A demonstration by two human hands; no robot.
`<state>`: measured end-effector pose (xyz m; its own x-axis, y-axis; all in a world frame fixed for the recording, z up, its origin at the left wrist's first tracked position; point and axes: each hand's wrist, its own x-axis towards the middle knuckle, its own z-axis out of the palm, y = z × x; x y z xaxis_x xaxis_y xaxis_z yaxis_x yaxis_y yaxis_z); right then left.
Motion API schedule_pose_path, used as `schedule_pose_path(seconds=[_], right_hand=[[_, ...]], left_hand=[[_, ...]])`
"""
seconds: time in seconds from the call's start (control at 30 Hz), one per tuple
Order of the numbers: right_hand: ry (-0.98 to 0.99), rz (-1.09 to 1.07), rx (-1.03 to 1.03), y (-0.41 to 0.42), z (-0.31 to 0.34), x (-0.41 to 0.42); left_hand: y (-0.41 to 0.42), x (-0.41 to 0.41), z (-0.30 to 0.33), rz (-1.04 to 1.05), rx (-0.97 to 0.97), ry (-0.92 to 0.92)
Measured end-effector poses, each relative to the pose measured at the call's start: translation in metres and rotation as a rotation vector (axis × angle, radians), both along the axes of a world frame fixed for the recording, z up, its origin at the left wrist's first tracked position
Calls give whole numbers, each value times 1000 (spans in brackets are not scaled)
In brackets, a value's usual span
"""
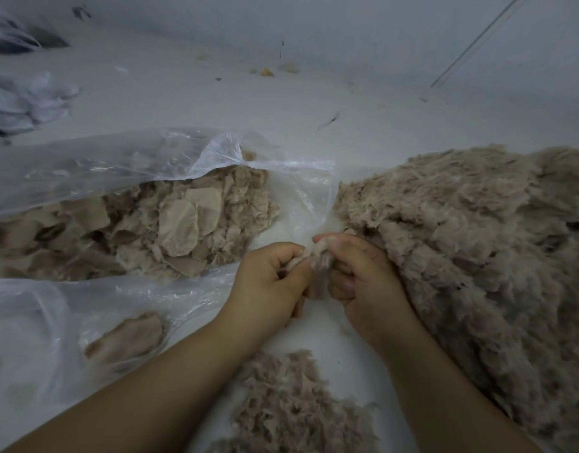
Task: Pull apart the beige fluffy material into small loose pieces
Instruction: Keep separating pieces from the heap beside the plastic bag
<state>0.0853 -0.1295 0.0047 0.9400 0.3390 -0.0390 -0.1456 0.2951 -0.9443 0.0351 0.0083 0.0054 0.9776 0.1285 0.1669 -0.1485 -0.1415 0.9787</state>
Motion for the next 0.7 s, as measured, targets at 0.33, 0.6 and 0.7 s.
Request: schedule_pose_path(seconds=[0.33,0.6,0.7], right_hand=[[-56,24,-26,0,-1,-3],[-25,66,9,-1,-1,-1],[-70,88,-37,-1,1,-5]], left_hand=[[-2,2,2,3,-134,-37],[2,2,3,51,-110,-79],[-1,1,6,43,-79,-99]])
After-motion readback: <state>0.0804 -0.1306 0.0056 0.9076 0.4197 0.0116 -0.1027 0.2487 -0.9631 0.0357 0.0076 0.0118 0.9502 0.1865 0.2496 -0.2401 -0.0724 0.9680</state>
